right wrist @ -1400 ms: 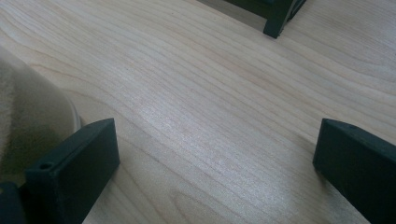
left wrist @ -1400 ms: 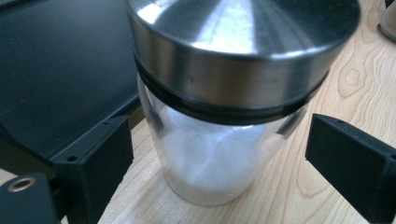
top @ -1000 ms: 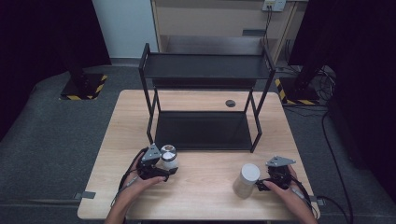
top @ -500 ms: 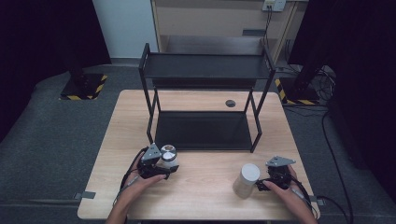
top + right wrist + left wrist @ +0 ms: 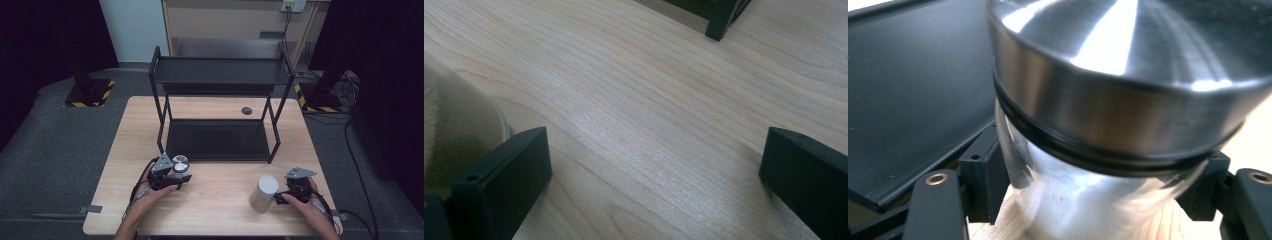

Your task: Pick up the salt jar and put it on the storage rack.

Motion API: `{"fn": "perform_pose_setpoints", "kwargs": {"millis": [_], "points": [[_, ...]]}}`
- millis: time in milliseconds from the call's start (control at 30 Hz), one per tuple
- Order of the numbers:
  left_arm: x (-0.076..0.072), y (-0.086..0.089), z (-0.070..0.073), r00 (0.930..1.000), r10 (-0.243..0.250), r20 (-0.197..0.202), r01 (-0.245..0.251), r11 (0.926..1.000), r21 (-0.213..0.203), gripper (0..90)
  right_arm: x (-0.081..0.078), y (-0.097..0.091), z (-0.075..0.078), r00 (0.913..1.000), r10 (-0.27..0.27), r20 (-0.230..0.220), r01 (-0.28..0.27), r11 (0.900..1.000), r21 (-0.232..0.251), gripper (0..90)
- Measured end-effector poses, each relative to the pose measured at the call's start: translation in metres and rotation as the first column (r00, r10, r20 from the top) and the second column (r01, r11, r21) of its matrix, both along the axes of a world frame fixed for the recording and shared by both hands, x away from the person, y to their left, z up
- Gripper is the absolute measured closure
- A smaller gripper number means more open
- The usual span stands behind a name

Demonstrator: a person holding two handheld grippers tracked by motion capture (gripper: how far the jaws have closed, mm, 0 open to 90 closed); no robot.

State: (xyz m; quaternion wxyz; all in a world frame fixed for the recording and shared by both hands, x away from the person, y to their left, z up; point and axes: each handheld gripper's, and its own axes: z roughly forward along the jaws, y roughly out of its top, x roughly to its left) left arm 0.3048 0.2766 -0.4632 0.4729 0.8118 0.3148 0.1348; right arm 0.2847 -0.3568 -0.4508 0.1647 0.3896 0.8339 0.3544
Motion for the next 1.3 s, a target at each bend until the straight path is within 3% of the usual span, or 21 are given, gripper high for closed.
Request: {"fn": "perform_pose_setpoints", "kwargs": {"millis": [500, 600, 1000, 1300], "points": [[0.000, -0.007, 0.008, 0.9999, -0.007, 0.015, 0.006, 0.9986, 0.053, 29.2, 0.000, 0.000, 0.000, 1.0000, 0.000, 0.000, 0.000, 1.0000, 0.000, 1.2], [0.000, -0.005, 0.008, 0.9999, -0.011, 0.009, 0.010, 0.9990, 0.044, 29.5, 0.000, 0.000, 0.000, 1.0000, 0.000, 0.000, 0.000, 1.0000, 0.000, 1.2], [-0.001, -0.008, 0.013, 0.9996, -0.027, 0.011, 0.026, 0.9969, 0.074, 29.7, 0.000, 0.000, 0.000, 1.0000, 0.000, 0.000, 0.000, 1.0000, 0.000, 1.2], [-0.003, -0.007, 0.018, 0.9989, -0.045, 0.016, 0.044, 0.9971, 0.062, 29.8, 0.000, 0.000, 0.000, 1.0000, 0.000, 0.000, 0.000, 1.0000, 0.000, 1.2]]}}
